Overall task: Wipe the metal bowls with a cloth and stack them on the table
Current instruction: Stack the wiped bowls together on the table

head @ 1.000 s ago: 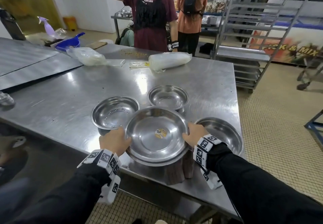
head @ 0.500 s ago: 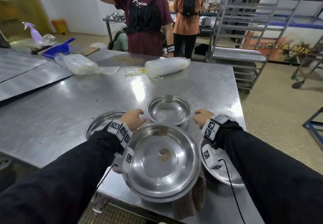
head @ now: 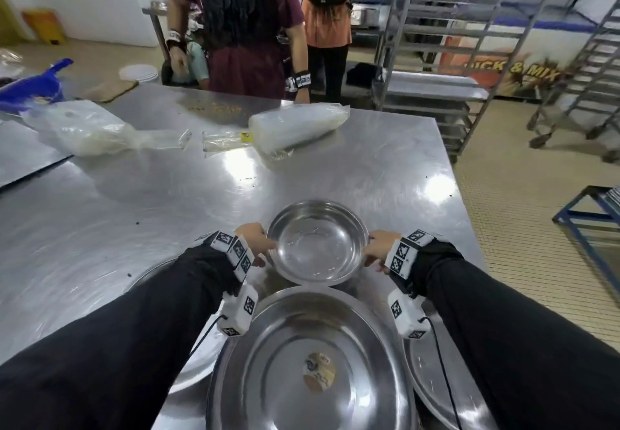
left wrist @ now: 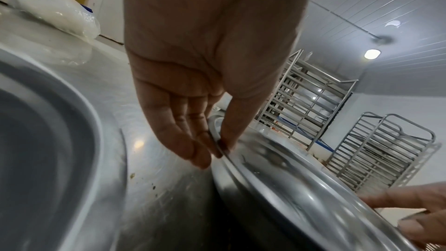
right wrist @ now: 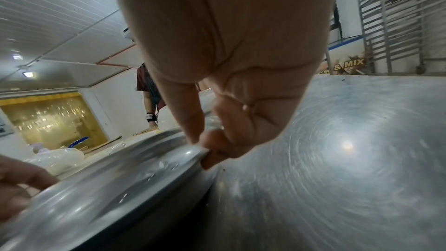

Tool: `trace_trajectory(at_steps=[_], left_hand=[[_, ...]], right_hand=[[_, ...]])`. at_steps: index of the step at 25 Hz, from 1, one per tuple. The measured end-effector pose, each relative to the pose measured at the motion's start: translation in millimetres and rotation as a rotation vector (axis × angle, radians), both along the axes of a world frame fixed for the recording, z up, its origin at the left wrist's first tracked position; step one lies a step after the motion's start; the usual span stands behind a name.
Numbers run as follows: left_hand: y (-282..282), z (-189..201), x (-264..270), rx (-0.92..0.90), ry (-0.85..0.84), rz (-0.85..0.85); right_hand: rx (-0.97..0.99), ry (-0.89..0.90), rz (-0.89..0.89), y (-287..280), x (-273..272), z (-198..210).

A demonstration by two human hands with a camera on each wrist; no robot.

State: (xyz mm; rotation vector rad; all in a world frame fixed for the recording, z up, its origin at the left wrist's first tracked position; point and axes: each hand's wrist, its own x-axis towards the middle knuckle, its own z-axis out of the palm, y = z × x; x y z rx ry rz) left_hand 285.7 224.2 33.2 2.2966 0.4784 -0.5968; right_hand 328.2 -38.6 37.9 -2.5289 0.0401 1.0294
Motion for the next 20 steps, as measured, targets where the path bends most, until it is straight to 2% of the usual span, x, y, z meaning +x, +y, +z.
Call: trace_trajectory(at_steps=[5,8,11,16,20], left_hand=[[4,-2,6,0.074,-0.035,-0.111],[3,7,1,0.065,-0.116,-0.122],[1,21,-8,0.075,-0.205,-0.139],[-8,53,-37,0.157,-0.391,-0.164],[-17,75,-78,0.168,-0.504,-0.159]], right_hand=[[0.011,-0.130,0.011,-3,7,-6],[0.068,-0.151,-0.003,-4,0,10],[0.101,-0.283,-0.023,-8,-10,27],[0.150,-0.560,-0.052,-21,-48,55],[0.193,-0.652,-0.084,-32,-91,77]])
